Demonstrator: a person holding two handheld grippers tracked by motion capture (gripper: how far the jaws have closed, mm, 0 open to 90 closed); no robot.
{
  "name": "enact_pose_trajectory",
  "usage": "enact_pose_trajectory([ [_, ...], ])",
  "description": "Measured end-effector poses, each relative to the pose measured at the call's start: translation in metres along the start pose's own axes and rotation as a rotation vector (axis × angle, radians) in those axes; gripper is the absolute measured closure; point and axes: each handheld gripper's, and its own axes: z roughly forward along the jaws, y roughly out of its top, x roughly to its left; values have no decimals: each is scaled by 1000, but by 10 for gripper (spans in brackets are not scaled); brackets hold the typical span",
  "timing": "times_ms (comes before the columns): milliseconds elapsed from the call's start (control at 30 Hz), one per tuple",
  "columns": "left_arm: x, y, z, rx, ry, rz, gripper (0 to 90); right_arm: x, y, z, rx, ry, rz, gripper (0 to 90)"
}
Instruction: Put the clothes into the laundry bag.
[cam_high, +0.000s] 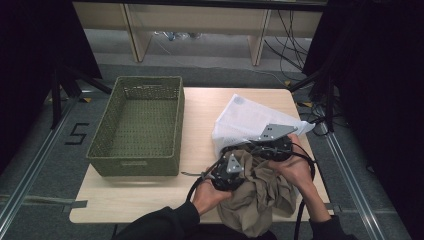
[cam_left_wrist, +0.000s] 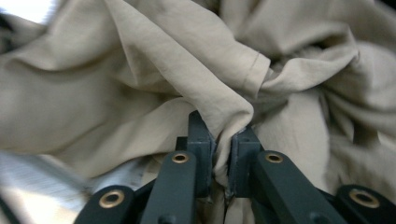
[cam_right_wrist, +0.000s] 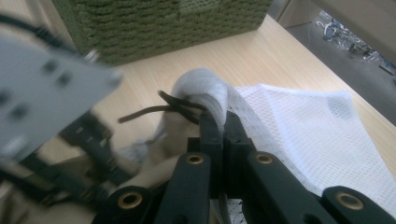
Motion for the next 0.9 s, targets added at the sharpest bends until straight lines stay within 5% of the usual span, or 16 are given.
enact_pose_trajectory([
  [67, 10, 12, -6, -78, 64, -90, 822, -1, 1, -2, -11, 0, -3, 900],
  [100, 19, 18, -12, -70, 57, -61, 822, -1, 2, -4, -12, 2, -7, 900],
  [167, 28, 26, -15, -120, 98, -105, 821, 0, 3, -6, -17, -3, -13, 900],
  [267, 43, 26, -8, -89, 164, -72, 808, 0, 2, -5, -12, 3, -16, 900],
  [300, 48, 22, -2, -69, 173, -92, 800, 1, 2, -4, -4, 2, -1, 900],
  [433, 60, 2, 11, -23, 93, -234, 619, 1, -2, 1, 8, 14, -13, 900],
  [567, 52, -2, -24, 10, 63, -216, 375, -2, -6, 0, 16, 18, 10, 900],
  [700, 40, -4, -56, 15, 14, -198, 276, -3, -7, 0, 20, 16, 7, 900],
  [767, 30, -10, -61, 62, -11, -187, 236, -3, -6, 1, 12, 15, 1, 900],
  [900, 16, -30, -48, 114, -26, -94, 210, 0, -4, 0, 19, 14, 0, 900],
])
